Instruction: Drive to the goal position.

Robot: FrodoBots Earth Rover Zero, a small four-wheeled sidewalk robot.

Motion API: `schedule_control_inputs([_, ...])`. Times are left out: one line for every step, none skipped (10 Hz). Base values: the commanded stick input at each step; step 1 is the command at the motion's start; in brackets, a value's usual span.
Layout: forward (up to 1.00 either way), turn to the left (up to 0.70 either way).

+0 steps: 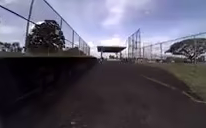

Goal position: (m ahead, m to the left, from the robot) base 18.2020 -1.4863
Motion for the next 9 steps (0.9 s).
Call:
schedule_control_inputs([0.85, 0.0])
schedule_control_inputs([0.85, 0.0])
schedule_control_inputs([0.85, 0.0])
schedule_control_inputs([0.85, 0.0])
schedule_control_inputs([0.85, 0.0])
schedule_control_inputs([0.85, 0.0])
schedule_control_inputs([0.85, 0.0])
schedule_control_inputs([0.85, 0.0])
schedule_control_inputs([0.85, 0.0])
